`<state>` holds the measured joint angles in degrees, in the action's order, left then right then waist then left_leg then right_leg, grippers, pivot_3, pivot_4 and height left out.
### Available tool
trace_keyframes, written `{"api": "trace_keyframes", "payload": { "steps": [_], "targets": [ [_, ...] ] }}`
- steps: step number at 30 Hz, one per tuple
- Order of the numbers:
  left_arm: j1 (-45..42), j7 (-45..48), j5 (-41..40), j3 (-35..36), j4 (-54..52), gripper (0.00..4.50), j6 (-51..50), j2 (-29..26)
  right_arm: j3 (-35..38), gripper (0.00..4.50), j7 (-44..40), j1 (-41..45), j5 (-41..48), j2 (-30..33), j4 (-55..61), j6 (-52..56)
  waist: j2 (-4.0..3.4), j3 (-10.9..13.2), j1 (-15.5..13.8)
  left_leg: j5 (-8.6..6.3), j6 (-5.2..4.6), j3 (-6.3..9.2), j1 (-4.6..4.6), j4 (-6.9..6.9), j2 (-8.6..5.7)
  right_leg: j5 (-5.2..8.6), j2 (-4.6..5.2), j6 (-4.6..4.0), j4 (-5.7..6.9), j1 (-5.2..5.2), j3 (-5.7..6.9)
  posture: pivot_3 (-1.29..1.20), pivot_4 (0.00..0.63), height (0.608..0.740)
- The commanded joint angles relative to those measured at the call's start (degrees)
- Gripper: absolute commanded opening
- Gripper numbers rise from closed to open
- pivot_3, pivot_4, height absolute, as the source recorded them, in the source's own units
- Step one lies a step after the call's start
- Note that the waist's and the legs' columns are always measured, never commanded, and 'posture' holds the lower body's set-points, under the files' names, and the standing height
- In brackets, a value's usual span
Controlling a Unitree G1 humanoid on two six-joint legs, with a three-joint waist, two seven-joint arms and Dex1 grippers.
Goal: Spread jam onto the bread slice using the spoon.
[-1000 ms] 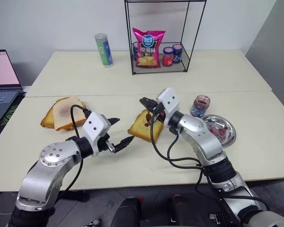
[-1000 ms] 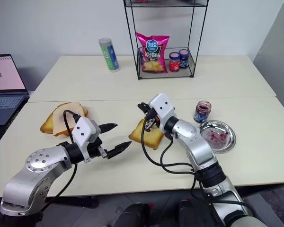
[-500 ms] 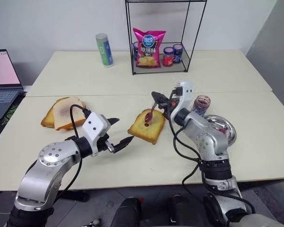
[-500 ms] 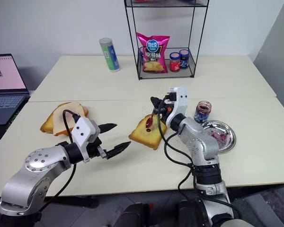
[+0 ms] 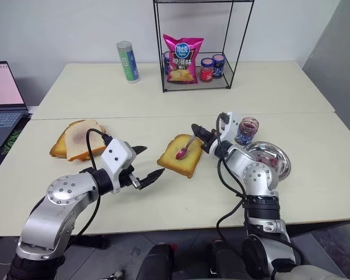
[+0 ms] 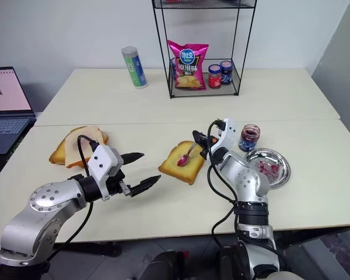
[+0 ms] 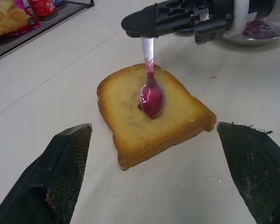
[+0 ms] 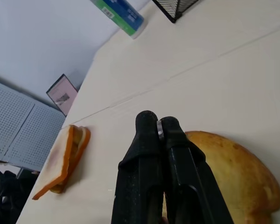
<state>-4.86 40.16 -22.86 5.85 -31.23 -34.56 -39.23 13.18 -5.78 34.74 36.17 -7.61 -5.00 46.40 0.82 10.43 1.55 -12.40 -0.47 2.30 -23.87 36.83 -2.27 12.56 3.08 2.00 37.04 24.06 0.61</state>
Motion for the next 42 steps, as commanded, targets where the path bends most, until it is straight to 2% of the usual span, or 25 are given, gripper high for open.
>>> {"api": "trace_keyframes", "payload": {
  "steps": [1,4,11,16,22,30,37,42],
  "targets": [
    [-1.4,-0.2,0.0,0.3,-0.6,4.50,1.0,-0.4,-1.2,0.00,-1.0,1.4,-1.2,-0.6,-1.4,-4.3,0.00,0.0,0.0,0.00,0.00,0.00,0.00,0.00,0.00,0.00,0.00,0.00,0.00,0.00,0.00,0.00,0.150,0.740],
    [-1.4,-0.3,0.1,0.0,-0.8,4.50,0.9,-0.2,-2.6,0.00,-1.8,1.6,-4.2,1.0,-3.1,-8.1,0.00,0.0,0.1,0.00,0.00,-0.01,0.02,0.00,0.00,0.00,-0.02,0.00,0.01,0.00,0.01,0.00,0.150,0.740],
    [-1.5,-0.4,0.1,0.1,-0.4,4.50,1.2,-0.2,-0.2,0.00,-1.1,3.8,-4.8,3.2,-6.5,-12.8,0.00,0.0,0.0,0.00,0.00,-0.01,0.02,0.01,-0.02,0.00,-0.03,0.01,0.01,-0.02,0.01,0.00,0.150,0.740],
    [-2.0,-0.1,0.0,0.1,0.3,4.50,1.6,-0.3,1.4,0.00,-0.9,6.5,-2.8,3.9,-6.3,-11.6,0.00,0.0,0.1,0.00,0.00,-0.01,0.02,0.00,-0.01,0.00,-0.02,0.01,0.02,0.00,0.01,0.00,0.150,0.740],
    [-2.0,0.0,0.0,0.2,0.4,4.50,1.7,-0.4,3.2,0.00,-0.7,7.4,5.0,1.6,-2.8,-4.9,0.00,0.0,0.1,0.00,0.00,-0.01,0.01,-0.05,0.02,0.00,-0.01,0.00,0.01,0.01,-0.02,0.00,0.150,0.740],
    [-1.5,-0.3,-0.2,0.2,-0.6,4.50,1.2,-0.3,1.2,0.00,-0.8,5.8,2.3,0.2,-6.9,-7.4,0.00,0.0,0.1,0.00,0.00,0.00,0.02,-0.04,0.00,0.00,-0.01,0.00,-0.01,-0.01,0.00,0.00,0.150,0.740],
    [-1.6,0.0,-0.2,0.6,-0.4,4.50,1.2,-0.8,-0.6,0.00,-3.4,5.6,-3.6,3.8,-10.6,-14.3,0.00,0.0,0.1,0.00,0.00,-0.02,0.02,-0.06,0.00,0.00,-0.02,0.00,-0.01,0.01,0.01,0.00,0.150,0.740],
    [-2.5,0.1,0.0,0.0,0.5,4.50,1.4,-0.5,-0.1,0.00,-3.3,5.6,-3.1,5.1,-8.4,-14.1,0.00,0.0,0.1,0.00,0.00,-0.04,0.02,-0.04,-0.01,0.00,-0.02,0.01,-0.01,0.00,0.00,0.00,0.150,0.740]
  ]
}}
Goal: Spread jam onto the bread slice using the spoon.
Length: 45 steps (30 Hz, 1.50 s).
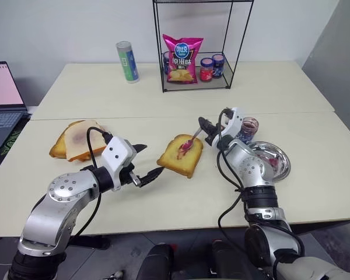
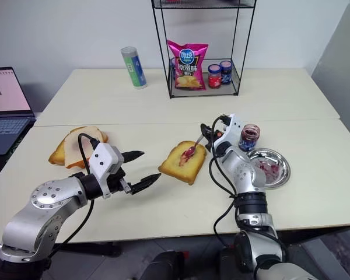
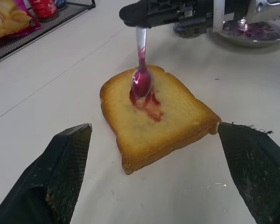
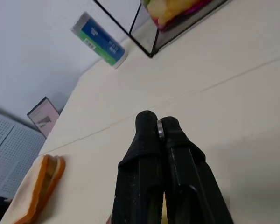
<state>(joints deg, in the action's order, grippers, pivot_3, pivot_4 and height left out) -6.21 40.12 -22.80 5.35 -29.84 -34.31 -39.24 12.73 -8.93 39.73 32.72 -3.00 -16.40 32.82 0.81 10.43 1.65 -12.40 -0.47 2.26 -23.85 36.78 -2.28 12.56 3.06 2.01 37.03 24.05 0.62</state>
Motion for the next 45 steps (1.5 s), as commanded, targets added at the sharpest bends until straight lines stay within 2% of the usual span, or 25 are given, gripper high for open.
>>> {"api": "trace_keyframes", "payload": {
  "steps": [1,8,13,17,23,28,31,33,38,45],
  "targets": [
    [-1.3,0.2,0.0,0.4,-0.7,4.50,1.3,-0.4,0.6,0.00,0.0,0.6,0.7,0.6,3.7,-0.2,0.00,0.0,0.0,0.00,0.00,0.00,0.00,0.00,0.01,0.00,0.00,0.00,0.00,0.00,-0.01,0.00,0.150,0.740],
    [-3.8,1.9,-1.1,0.4,0.9,4.50,0.7,-1.0,3.6,0.00,2.3,1.7,11.1,-1.8,13.2,8.3,0.00,0.0,0.0,0.00,0.00,0.03,-0.02,-0.02,0.03,0.00,0.01,0.00,0.01,0.03,-0.02,0.00,0.150,0.740],
    [-9.9,5.1,-5.7,0.9,2.8,4.50,-3.6,-2.7,4.3,0.00,4.0,0.4,18.6,0.0,23.2,15.5,-0.01,0.0,-0.2,0.00,0.00,0.10,-0.03,-0.01,0.03,0.00,0.00,0.00,0.02,0.01,0.01,0.00,0.150,0.740],
    [-17.4,10.4,-6.8,-3.8,4.5,4.50,-4.9,-4.5,7.6,0.00,8.7,0.7,22.7,5.4,31.8,18.3,0.01,0.0,-0.1,0.00,0.00,0.09,-0.06,0.05,-0.04,0.01,-0.03,0.03,-0.02,-0.02,0.09,0.00,0.150,0.740],
    [-25.4,14.0,-4.3,-12.9,6.9,4.50,-1.8,-0.5,13.5,0.00,16.4,-2.0,25.9,13.7,40.8,19.4,0.01,0.0,-0.3,0.00,-0.02,-0.05,-0.09,0.04,-0.12,0.02,0.00,0.14,-0.06,-0.02,0.02,0.00,0.150,0.740],
    [-28.9,15.7,-1.5,-17.7,10.7,4.50,2.0,3.1,16.3,0.00,19.2,-6.8,26.8,18.9,43.1,19.1,0.01,0.0,0.0,-0.01,-0.02,-0.12,-0.06,0.00,0.01,0.04,0.02,0.10,-0.02,0.03,-0.07,0.00,0.150,0.740],
    [-33.9,17.2,2.7,-23.9,19.0,4.50,8.0,10.3,22.9,0.00,18.5,-17.4,22.7,24.0,42.9,16.6,0.02,0.0,-1.4,0.00,-0.03,0.01,-0.07,0.03,0.00,0.21,-0.03,0.30,-0.02,-0.05,-0.03,0.00,0.150,0.740],
    [-34.8,18.3,5.1,-26.4,22.1,4.50,11.2,12.6,23.5,0.00,16.8,-21.6,20.3,25.6,41.6,14.4,0.02,0.0,-1.9,0.00,-0.03,0.00,-0.07,0.08,-0.05,0.23,-0.06,0.36,-0.11,-0.16,-0.02,0.00,0.150,0.740],
    [-35.4,18.7,6.4,-26.9,26.4,4.50,13.3,16.4,21.8,0.00,12.1,-26.0,17.0,24.1,35.7,9.0,0.02,0.1,-0.5,-0.06,-0.15,-0.63,-0.02,0.16,-0.07,0.11,0.03,0.59,-0.09,-0.02,-0.33,0.00,0.150,0.740],
    [-35.1,19.1,7.4,-26.4,27.3,4.50,13.7,17.6,20.4,0.00,7.5,-25.9,14.6,22.4,27.5,3.4,0.01,0.1,-0.2,-0.06,-0.15,-0.60,0.00,0.13,-0.02,0.12,-0.06,0.55,-0.02,0.01,-0.31,0.00,0.150,0.740]
  ]
}}
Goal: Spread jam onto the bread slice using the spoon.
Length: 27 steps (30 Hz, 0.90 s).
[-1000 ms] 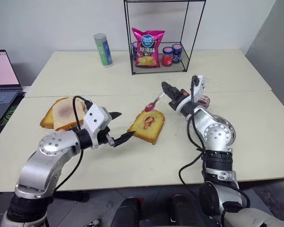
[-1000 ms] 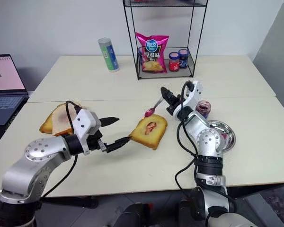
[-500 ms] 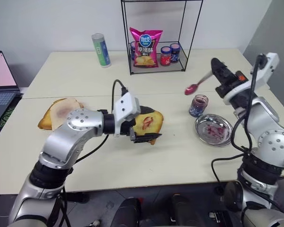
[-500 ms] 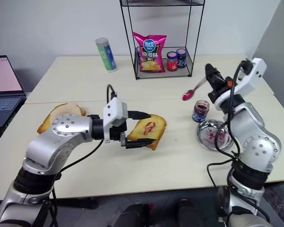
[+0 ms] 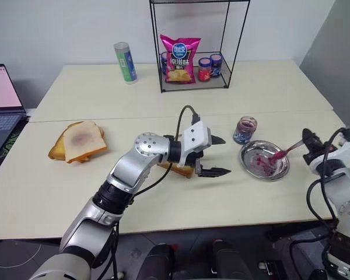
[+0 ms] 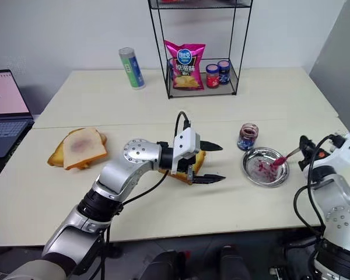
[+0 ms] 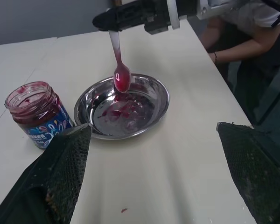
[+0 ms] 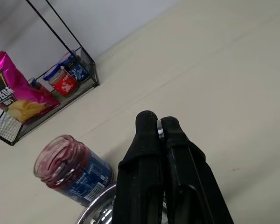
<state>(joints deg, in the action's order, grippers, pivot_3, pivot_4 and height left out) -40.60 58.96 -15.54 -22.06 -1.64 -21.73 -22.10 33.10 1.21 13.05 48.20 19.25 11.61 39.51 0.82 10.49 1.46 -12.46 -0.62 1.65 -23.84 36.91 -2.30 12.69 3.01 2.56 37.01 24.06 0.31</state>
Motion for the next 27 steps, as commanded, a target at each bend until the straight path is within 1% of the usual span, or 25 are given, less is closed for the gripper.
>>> {"api": "trace_keyframes", "payload": {
  "steps": [1,4,9,11,12,17,20,23,24,27],
  "targets": [
    [-0.5,0.3,0.2,1.1,-1.0,4.50,1.1,0.5,0.0,0.00,-3.3,0.8,-0.8,-0.3,-2.0,-4.1,0.00,0.0,0.0,0.00,0.00,0.00,0.00,0.00,0.00,0.00,0.00,0.00,-0.02,-0.01,0.00,0.00,0.150,0.740],
    [-0.1,-0.2,0.2,1.3,-1.6,4.50,0.4,0.8,0.9,0.00,-4.7,1.1,-0.9,-1.0,-7.5,-6.3,0.01,0.0,-0.1,0.00,-0.01,0.00,-0.02,0.02,-0.03,-0.02,0.02,0.02,-0.05,-0.02,-0.02,0.00,0.150,0.740],
    [0.7,-1.0,-0.2,2.0,-3.1,4.50,-0.7,0.7,5.3,0.00,-5.2,3.1,3.8,-2.0,-12.7,-8.1,0.00,0.0,-0.1,0.00,-0.01,0.01,0.03,0.06,-0.02,-0.04,0.02,0.05,-0.02,-0.06,-0.02,0.00,0.150,0.740],
    [1.0,-1.2,-0.3,2.0,-3.5,4.50,-0.9,0.6,6.1,0.47,-5.4,3.3,4.6,-1.7,-14.1,-8.1,0.00,0.0,-0.1,0.00,-0.01,0.01,0.02,0.05,-0.02,-0.04,0.02,0.04,-0.02,-0.06,-0.03,0.00,0.150,0.740],
    [1.1,-1.3,-0.3,2.1,-3.7,4.50,-1.0,0.6,6.4,0.53,-5.4,3.4,5.0,-1.6,-14.6,-8.0,0.00,0.0,-0.1,0.00,-0.01,0.00,0.02,0.05,-0.02,-0.05,0.02,0.03,-0.02,-0.06,-0.03,0.00,0.150,0.740],
    [1.3,-1.5,-0.4,2.5,-4.0,4.50,-1.4,0.9,6.7,1.69,-5.2,3.5,6.6,-1.5,-14.4,-7.2,0.00,0.0,-0.1,0.00,-0.01,0.00,0.01,0.03,-0.02,-0.08,0.02,-0.04,-0.01,-0.04,-0.05,0.00,0.150,0.740],
    [1.2,-1.5,-0.3,2.6,-4.1,4.50,-1.5,1.2,6.7,2.22,-4.7,3.4,7.2,-1.6,-13.4,-6.9,0.00,0.0,-0.1,0.00,-0.01,-0.01,0.02,0.04,-0.02,-0.07,0.02,-0.02,-0.01,-0.04,-0.05,0.00,0.150,0.740],
    [1.2,-1.5,-0.3,2.9,-4.0,4.50,-1.5,1.2,7.0,2.90,-4.5,3.4,8.0,-1.3,-13.0,-6.4,0.00,0.0,-0.1,0.00,-0.01,-0.01,0.02,0.04,-0.02,-0.08,0.02,-0.03,-0.01,-0.04,-0.06,0.00,0.150,0.740],
    [1.3,-1.5,-0.3,2.9,-4.0,4.50,-1.5,1.2,7.0,3.03,-4.2,3.4,8.4,-1.4,-12.4,-6.2,0.00,0.0,-0.1,0.00,-0.01,-0.01,0.02,0.04,-0.02,-0.08,0.02,-0.03,-0.01,-0.05,-0.06,0.00,0.150,0.740],
    [1.4,-1.5,-0.3,3.2,-4.1,4.50,-1.6,1.1,7.0,3.75,-4.3,3.5,8.9,-0.7,-12.4,-5.8,-0.01,0.0,-0.1,0.00,-0.01,-0.01,0.02,0.04,-0.02,-0.08,0.02,-0.03,0.00,-0.04,-0.07,0.00,0.150,0.740]
  ]
}}
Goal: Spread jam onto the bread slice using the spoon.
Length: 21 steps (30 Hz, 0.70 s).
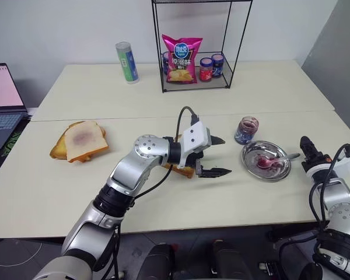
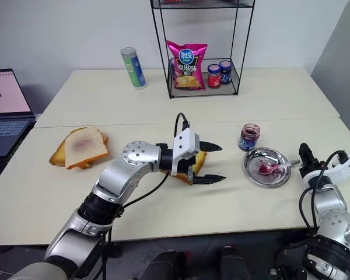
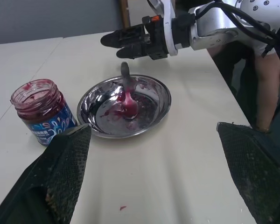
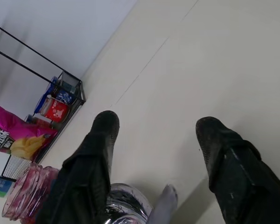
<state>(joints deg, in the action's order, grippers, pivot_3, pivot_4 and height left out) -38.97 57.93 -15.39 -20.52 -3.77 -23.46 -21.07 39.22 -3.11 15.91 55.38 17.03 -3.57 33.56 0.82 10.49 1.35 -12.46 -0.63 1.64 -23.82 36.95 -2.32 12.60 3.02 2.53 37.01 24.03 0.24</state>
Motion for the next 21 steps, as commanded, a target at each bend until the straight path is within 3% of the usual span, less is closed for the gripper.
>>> {"api": "trace_keyframes", "payload": {
  "steps": [1,3,8,13,16,21],
  "targets": [
    [-0.1,-0.5,-0.4,1.8,-2.0,4.50,0.1,-0.1,0.9,3.99,-0.1,0.6,1.4,2.0,2.5,0.0,0.00,0.0,0.0,0.00,0.00,0.00,0.00,0.00,0.00,0.00,0.00,0.00,0.00,0.00,0.00,0.00,0.150,0.740],
    [0.0,-0.5,-0.2,2.0,-1.9,4.50,0.1,-0.6,1.2,4.47,-0.5,0.8,0.2,3.5,1.5,-0.6,0.00,0.0,0.0,0.00,0.00,0.00,0.00,0.01,-0.01,0.00,0.00,0.00,0.00,-0.01,0.00,0.00,0.150,0.740],
    [-0.8,-0.3,-1.2,7.2,-1.0,4.50,-3.3,-5.9,-3.9,4.47,-5.2,1.1,-7.5,14.8,4.3,0.3,-0.03,0.0,0.1,0.00,0.00,-0.05,0.00,0.00,-0.01,0.01,0.00,0.02,0.00,0.01,-0.03,0.00,0.150,0.740],
    [0.9,2.2,-2.4,14.6,0.1,4.50,-7.0,-16.9,-15.3,4.47,-21.8,-1.3,-8.6,29.6,14.8,7.3,-0.08,0.1,0.6,0.00,-0.01,-0.15,0.07,-0.07,0.11,0.07,-0.09,0.07,0.01,0.05,-0.09,0.00,0.150,0.740],
    [4.0,4.2,-4.3,18.4,-1.6,4.50,-10.2,-23.2,-19.3,4.47,-34.4,-5.5,-4.9,38.1,22.2,12.7,-0.05,0.1,0.4,-0.02,-0.02,-0.03,0.05,-0.10,0.15,0.13,-0.14,0.00,0.00,0.07,0.02,0.00,0.150,0.740],
    [11.0,4.9,-7.6,25.1,-5.6,4.50,-14.5,-29.5,-20.6,4.47,-42.9,-9.2,0.8,43.0,29.6,18.2,0.18,0.2,-0.9,-0.03,-0.02,0.20,-0.12,0.03,0.06,0.13,0.08,0.05,-0.12,0.01,0.23,0.00,0.150,0.740]
  ]
}}
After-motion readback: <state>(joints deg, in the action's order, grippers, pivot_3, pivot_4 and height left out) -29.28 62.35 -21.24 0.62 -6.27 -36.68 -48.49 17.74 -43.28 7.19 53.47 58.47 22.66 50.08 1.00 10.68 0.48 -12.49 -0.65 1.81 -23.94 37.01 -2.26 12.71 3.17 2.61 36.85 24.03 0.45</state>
